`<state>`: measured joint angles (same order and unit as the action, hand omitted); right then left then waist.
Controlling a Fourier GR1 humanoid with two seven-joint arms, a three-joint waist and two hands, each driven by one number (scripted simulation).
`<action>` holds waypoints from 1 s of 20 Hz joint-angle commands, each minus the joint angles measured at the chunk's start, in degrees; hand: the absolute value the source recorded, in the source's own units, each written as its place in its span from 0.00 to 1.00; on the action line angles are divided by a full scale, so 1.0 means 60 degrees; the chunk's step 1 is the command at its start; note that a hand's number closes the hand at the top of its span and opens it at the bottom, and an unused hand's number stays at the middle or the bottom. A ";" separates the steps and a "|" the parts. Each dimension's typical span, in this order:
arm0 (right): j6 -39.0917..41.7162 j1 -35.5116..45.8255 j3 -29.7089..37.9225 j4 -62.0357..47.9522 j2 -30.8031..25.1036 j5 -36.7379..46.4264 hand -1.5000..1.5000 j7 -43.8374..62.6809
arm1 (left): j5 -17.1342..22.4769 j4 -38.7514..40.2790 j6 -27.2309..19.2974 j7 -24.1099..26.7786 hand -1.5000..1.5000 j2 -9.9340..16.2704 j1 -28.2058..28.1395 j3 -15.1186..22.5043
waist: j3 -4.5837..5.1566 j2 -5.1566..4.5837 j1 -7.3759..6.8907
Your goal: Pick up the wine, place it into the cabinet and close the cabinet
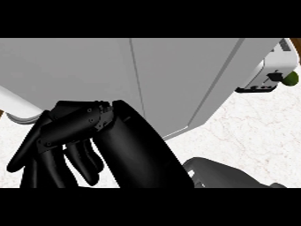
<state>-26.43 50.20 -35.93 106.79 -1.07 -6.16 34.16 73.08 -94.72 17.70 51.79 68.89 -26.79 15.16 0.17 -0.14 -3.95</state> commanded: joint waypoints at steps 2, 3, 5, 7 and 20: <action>0.0857 0.1553 0.1219 -0.2377 0.0172 -0.1207 1.00 -0.0930 | 0.0186 0.0273 0.1086 0.0043 0.00 0.0109 -0.0261 -0.0543 | -0.0018 -0.0050 0.0088; 0.0790 0.1586 0.1221 -0.2661 0.0173 -0.1490 1.00 -0.1235 | -0.0151 0.0259 0.1022 0.0179 0.00 -0.0125 -0.0383 -0.0496 | -0.0020 -0.0028 0.0128; 0.1630 0.2301 0.1918 -0.3484 0.0175 -0.1902 1.00 -0.1410 | -0.0095 0.0731 0.1000 0.0052 0.00 -0.0315 -0.0056 -0.0716 | -0.0012 -0.0059 0.0215; 0.2020 0.2678 0.1977 -0.4400 0.0177 -0.2046 1.00 -0.1931 | 0.0080 0.0348 0.1260 -0.0042 0.00 0.0114 -0.0434 -0.1161 | -0.0022 -0.0035 0.0049; 0.7514 0.3487 0.1526 -0.7504 0.0177 -0.5828 1.00 -0.0158 | -0.0405 0.0524 0.1738 -0.0412 0.00 -0.0412 -0.0797 -0.1694 | -0.0011 -0.0038 -0.0056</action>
<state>13.73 67.35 -26.69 69.43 -0.18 -37.31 32.56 72.02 -92.29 22.74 47.10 66.92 -30.09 6.33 0.08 -0.50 -3.86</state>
